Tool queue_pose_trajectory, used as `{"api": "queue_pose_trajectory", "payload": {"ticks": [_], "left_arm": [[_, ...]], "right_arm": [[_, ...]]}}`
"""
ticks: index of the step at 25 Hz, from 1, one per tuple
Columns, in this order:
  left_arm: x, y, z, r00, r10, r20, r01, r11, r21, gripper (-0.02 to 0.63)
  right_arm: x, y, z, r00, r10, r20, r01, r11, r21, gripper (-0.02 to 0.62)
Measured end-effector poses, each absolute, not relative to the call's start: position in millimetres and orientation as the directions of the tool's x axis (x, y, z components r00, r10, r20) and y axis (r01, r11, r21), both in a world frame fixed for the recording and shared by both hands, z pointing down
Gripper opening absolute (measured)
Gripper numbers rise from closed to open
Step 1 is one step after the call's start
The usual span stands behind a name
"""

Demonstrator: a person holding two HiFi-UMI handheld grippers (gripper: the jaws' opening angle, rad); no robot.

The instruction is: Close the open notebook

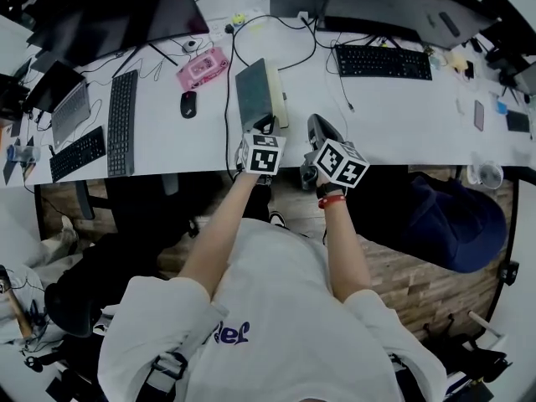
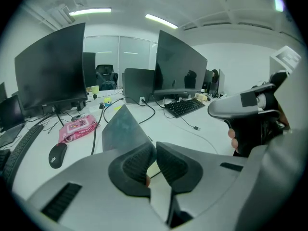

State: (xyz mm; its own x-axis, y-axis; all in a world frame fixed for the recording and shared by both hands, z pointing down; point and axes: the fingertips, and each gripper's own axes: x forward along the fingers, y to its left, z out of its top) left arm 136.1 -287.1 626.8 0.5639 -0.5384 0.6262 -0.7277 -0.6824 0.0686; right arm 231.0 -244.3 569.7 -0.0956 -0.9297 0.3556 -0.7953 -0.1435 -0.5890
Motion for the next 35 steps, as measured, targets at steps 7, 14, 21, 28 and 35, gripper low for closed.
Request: {"api": "queue_pose_trajectory", "payload": {"ticks": [7, 14, 21, 28, 35], "left_arm": [[148.1, -287.0, 638.2, 0.57, -0.503, 0.65, -0.701, -0.71, 0.065, 0.047], [158.6, -286.6, 649.8, 0.572, -0.476, 0.668, -0.681, -0.729, 0.064, 0.049], [166.5, -286.7, 661.8, 0.569, -0.454, 0.686, -0.667, -0.743, 0.061, 0.052], [173.8, -286.2, 673.8, 0.559, -0.44, 0.703, -0.652, -0.757, 0.045, 0.054], [180.0, -286.9, 689.1, 0.549, -0.42, 0.723, -0.637, -0.77, 0.036, 0.057]], "right_arm": [[240.8, -244.1, 576.6, -0.07, -0.926, 0.371, -0.786, -0.178, -0.592, 0.015], [249.2, -244.4, 582.0, -0.053, -0.922, 0.383, -0.779, -0.201, -0.593, 0.014], [256.2, -243.0, 587.6, -0.037, -0.918, 0.395, -0.773, -0.224, -0.594, 0.014], [264.0, -239.4, 593.1, -0.022, -0.911, 0.412, -0.768, -0.248, -0.59, 0.015], [268.1, -240.9, 599.3, -0.015, -0.904, 0.428, -0.766, -0.264, -0.585, 0.014]]}}
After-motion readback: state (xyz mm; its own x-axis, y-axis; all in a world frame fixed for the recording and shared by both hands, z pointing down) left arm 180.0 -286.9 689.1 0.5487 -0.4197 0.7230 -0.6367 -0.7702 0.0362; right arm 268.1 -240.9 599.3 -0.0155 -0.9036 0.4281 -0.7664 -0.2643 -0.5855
